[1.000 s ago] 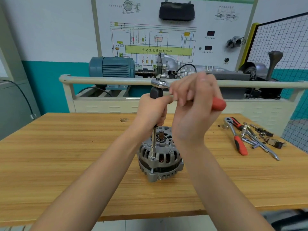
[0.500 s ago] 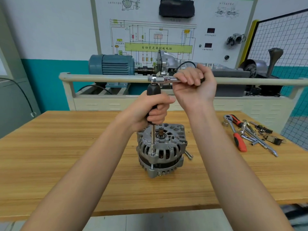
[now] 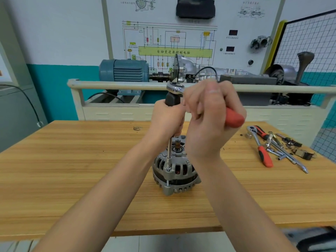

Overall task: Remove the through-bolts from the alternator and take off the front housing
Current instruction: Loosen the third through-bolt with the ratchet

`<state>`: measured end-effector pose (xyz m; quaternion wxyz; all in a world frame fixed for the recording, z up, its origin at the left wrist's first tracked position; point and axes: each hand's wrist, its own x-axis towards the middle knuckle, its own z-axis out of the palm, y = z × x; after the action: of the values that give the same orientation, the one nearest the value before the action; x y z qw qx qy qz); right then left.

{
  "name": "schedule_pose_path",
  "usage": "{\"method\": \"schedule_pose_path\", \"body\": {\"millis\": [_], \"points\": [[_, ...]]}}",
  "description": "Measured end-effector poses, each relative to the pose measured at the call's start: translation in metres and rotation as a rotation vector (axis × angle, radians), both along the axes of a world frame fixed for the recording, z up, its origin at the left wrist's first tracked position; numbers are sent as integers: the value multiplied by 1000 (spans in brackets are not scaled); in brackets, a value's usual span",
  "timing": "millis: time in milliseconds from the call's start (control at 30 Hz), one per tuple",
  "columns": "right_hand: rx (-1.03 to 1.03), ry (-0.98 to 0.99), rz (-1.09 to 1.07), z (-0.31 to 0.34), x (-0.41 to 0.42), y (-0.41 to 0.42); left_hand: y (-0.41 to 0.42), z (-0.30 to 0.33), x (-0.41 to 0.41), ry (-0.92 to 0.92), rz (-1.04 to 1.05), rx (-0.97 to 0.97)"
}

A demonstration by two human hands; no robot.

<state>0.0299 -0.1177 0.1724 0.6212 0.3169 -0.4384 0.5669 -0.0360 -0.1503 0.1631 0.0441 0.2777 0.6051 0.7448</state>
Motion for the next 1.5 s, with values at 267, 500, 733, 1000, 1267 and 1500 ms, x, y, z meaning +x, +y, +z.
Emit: {"method": "schedule_pose_path", "body": {"millis": [267,500,733,1000,1267,1500], "points": [[-488,-305,1043,23,-17,56,-22,3,-12,22,-430,-26],[-557,-250,988,21,-19,53,-19,4,-14,-50,-518,-64],[-21,-62,232,6,-3,12,-5,2,-3,-48,-47,10],[-95,-79,447,13,-3,19,-15,-2,-5,41,-124,1],[-643,-253,1201,24,-22,61,-19,8,-5,86,-482,-121],[-350,-194,693,15,-8,33,-11,6,-2,-36,-148,-24]]}}
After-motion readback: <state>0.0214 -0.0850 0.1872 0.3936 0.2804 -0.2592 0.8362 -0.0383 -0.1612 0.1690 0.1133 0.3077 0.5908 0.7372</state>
